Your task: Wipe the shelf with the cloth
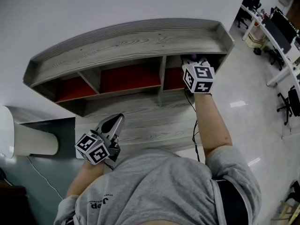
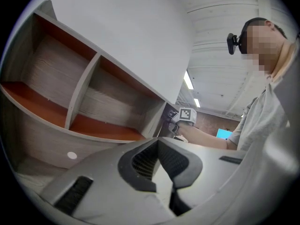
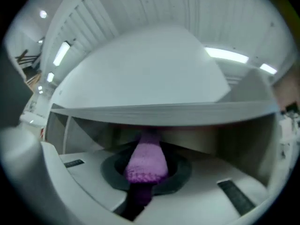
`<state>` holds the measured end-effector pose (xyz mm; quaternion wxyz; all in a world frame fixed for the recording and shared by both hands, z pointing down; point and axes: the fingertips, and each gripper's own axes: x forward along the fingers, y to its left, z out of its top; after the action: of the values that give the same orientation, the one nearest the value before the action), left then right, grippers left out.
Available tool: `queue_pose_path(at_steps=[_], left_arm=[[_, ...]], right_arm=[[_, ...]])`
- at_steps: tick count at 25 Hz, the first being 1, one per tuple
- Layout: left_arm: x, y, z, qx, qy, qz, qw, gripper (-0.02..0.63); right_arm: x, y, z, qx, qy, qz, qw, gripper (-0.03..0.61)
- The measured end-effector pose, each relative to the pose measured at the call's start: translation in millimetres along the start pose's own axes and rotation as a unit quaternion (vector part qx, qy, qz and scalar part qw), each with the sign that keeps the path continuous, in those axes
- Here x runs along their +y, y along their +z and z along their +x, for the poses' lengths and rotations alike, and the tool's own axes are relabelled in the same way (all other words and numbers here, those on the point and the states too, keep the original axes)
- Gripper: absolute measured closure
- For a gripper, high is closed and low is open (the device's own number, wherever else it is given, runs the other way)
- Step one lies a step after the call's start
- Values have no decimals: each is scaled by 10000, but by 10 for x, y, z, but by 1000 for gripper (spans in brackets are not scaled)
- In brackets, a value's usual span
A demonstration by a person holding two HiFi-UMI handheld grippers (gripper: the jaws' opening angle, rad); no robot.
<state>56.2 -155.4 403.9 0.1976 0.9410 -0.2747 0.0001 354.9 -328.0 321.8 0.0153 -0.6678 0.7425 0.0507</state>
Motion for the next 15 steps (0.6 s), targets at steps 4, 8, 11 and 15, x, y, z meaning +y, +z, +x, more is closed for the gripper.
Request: queue_pose_path(at_steps=[4,8,11,15], left_arm=[[-76,-37,131,47,-252,-16,9997,597],[-140,-74,231,107,-433,-26,9990,597],[-201,-91,258,136,-521,-1,9986,597],[-178,-95,211,125,-499,37,9987,597]], right_arm=[[-982,-159,-616,204,-1464,989,9841,517],[-1162,-11,-879,-170,-1914,1180,9743,517],[-1199,110,-925,-368,-1967,1520,9679,520],[-1031,144,-850,-76,-1842,1200,9755,522]])
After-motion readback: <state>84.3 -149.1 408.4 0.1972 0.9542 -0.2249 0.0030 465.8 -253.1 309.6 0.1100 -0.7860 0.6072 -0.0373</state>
